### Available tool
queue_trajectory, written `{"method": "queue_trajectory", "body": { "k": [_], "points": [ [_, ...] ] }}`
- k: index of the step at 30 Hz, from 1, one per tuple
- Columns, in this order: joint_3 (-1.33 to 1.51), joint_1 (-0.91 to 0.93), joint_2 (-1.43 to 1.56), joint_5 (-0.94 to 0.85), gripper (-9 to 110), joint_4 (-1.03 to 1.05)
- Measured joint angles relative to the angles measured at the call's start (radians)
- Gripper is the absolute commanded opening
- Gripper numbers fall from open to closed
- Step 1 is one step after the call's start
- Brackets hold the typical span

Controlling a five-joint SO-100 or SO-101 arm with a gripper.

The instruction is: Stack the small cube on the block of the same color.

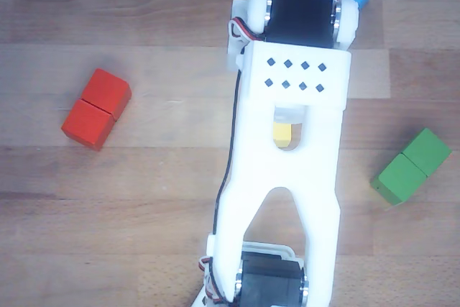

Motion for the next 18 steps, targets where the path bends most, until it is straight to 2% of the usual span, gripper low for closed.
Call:
{"method": "queue_trajectory", "body": {
  "k": [10, 18],
  "points": [
    [0.000, 0.008, -0.012, 0.000, 0, 0.000],
    [0.000, 0.290, -0.051, 0.000, 1, 0.000]
  ]
}}
